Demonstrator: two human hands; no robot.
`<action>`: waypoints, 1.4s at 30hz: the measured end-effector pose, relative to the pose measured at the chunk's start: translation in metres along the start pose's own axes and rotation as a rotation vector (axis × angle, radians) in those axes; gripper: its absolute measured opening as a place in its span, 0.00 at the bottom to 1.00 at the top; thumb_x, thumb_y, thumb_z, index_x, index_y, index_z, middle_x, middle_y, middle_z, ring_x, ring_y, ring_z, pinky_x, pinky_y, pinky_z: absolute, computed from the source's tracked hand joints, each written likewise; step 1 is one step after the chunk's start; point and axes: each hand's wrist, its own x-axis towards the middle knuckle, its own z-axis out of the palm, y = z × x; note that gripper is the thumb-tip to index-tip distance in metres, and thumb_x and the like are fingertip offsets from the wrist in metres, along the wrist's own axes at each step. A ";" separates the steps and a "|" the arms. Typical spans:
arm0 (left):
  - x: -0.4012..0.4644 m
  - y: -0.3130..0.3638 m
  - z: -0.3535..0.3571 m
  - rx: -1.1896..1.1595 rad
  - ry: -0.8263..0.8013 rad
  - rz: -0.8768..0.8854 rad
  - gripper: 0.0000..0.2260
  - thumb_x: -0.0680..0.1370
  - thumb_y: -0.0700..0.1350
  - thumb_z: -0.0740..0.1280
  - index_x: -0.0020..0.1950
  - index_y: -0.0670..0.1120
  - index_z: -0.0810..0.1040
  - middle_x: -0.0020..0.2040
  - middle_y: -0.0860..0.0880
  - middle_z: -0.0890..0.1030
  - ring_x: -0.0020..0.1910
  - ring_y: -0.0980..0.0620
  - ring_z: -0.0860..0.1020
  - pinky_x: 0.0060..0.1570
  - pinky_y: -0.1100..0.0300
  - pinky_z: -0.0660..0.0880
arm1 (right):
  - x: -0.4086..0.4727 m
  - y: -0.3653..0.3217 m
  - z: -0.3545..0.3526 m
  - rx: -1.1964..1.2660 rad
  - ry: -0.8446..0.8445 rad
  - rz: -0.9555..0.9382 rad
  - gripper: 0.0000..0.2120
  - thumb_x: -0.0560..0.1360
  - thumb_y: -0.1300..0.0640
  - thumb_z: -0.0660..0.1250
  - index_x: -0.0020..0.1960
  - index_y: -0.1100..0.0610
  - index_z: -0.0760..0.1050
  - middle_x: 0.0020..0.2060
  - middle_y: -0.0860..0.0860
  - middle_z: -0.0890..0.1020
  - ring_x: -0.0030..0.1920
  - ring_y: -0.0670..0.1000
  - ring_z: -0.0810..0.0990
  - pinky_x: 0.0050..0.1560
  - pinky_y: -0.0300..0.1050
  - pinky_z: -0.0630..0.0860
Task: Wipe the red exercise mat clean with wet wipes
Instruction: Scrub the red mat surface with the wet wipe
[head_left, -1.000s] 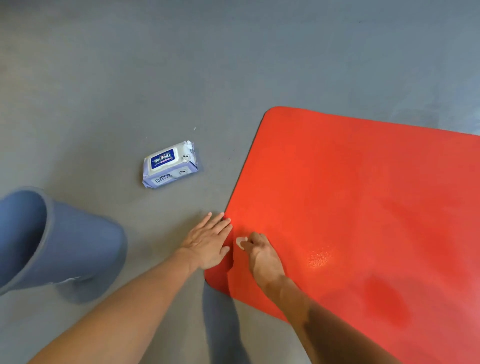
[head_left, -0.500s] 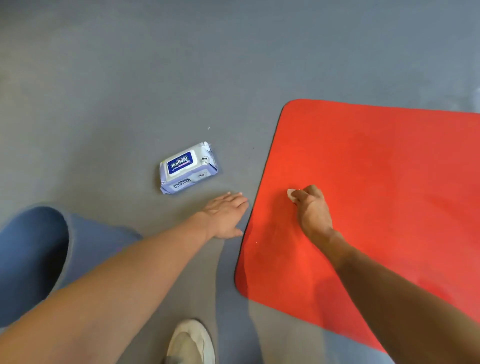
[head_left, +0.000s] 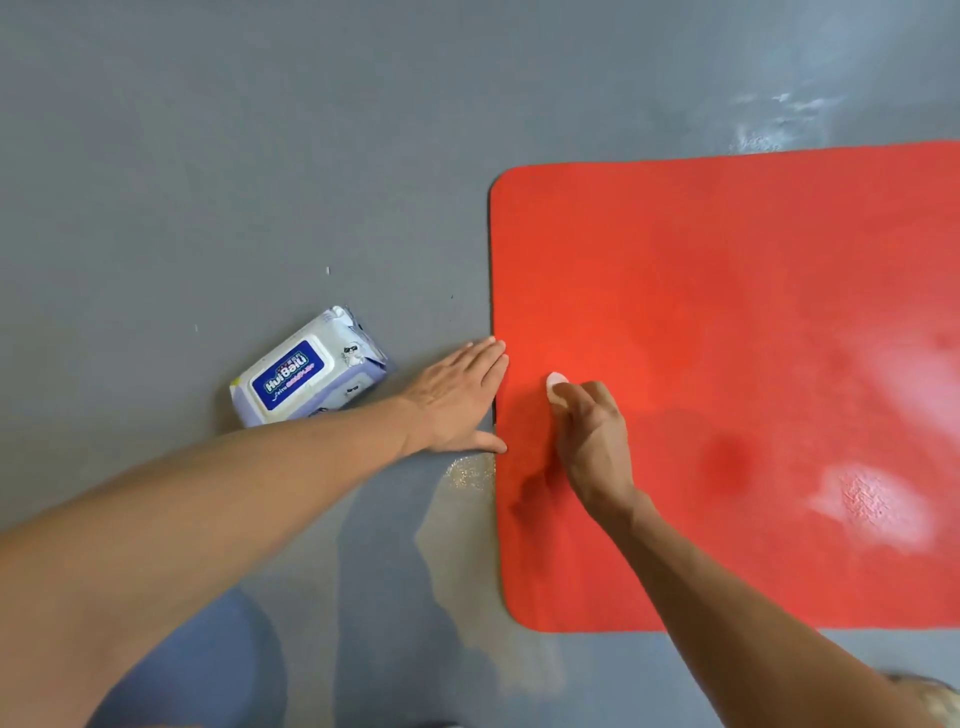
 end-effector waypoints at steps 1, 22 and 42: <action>0.002 -0.001 0.004 -0.012 0.003 0.002 0.55 0.76 0.74 0.63 0.84 0.36 0.44 0.85 0.39 0.42 0.84 0.43 0.41 0.81 0.53 0.39 | -0.005 -0.009 0.010 0.022 -0.018 -0.026 0.09 0.83 0.57 0.62 0.52 0.57 0.80 0.41 0.51 0.73 0.42 0.57 0.74 0.42 0.51 0.74; 0.002 -0.009 0.013 -0.303 0.140 -0.050 0.59 0.68 0.77 0.70 0.85 0.44 0.51 0.85 0.50 0.49 0.84 0.53 0.47 0.80 0.59 0.46 | 0.003 -0.007 0.023 -0.046 -0.254 -0.181 0.15 0.81 0.66 0.61 0.66 0.58 0.77 0.61 0.57 0.74 0.61 0.56 0.71 0.62 0.49 0.71; 0.003 -0.009 0.009 -0.225 0.125 -0.048 0.57 0.69 0.76 0.70 0.85 0.44 0.51 0.85 0.48 0.50 0.84 0.50 0.49 0.81 0.57 0.47 | 0.037 0.042 -0.021 -0.193 0.154 0.033 0.05 0.81 0.63 0.65 0.55 0.61 0.79 0.46 0.52 0.74 0.48 0.57 0.70 0.47 0.53 0.72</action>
